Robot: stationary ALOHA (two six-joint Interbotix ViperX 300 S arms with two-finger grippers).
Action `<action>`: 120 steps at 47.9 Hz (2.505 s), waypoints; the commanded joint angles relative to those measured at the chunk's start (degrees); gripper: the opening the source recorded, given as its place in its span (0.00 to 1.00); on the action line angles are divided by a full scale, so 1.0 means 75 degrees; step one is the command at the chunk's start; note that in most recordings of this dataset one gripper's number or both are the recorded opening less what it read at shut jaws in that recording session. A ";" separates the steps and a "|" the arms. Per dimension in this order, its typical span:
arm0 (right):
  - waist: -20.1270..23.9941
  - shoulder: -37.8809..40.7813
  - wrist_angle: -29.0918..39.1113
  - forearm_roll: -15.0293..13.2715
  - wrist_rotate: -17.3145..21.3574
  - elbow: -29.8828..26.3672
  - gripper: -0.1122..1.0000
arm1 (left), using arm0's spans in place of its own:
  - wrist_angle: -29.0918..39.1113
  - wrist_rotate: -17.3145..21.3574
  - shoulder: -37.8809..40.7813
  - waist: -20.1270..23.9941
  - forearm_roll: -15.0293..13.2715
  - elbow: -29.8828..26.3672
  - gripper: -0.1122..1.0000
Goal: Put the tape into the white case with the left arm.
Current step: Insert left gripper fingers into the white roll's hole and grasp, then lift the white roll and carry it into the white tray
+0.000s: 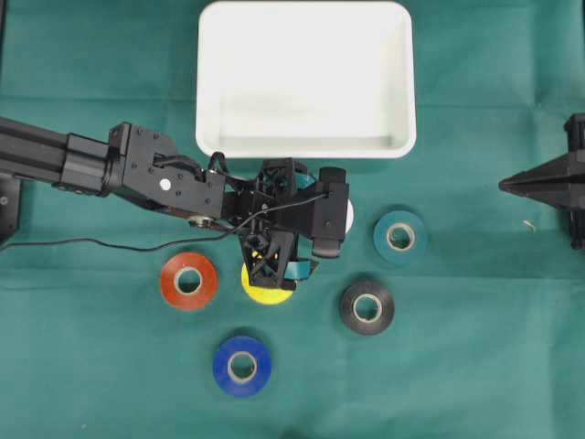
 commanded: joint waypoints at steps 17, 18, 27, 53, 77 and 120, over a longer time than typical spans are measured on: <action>-0.0012 0.0047 -0.0035 -0.0070 0.0012 -0.0059 0.02 | -0.0035 0.0012 0.0270 0.0094 0.0000 -0.0387 0.98; -0.0012 0.0047 -0.0035 -0.0094 0.0012 -0.0059 0.02 | -0.0035 0.0012 0.0293 0.0082 0.0000 -0.0398 0.98; -0.0012 0.0047 -0.0035 -0.0176 0.0012 -0.0059 0.02 | -0.0023 0.0012 0.0563 0.0129 0.0000 -0.0527 0.98; -0.0012 0.0035 -0.0035 -0.0176 0.0023 -0.0070 0.02 | 0.0187 0.0012 0.0598 0.0152 0.0012 -0.0551 0.41; -0.0012 0.0035 -0.0035 -0.0176 0.0023 -0.0082 0.02 | 0.0680 0.0000 -0.0445 0.0105 0.0012 -0.0504 0.35; -0.0012 0.0035 -0.0035 -0.0176 0.0023 -0.0070 0.02 | 0.0973 0.1746 -0.0059 0.1418 0.0012 -0.1676 0.35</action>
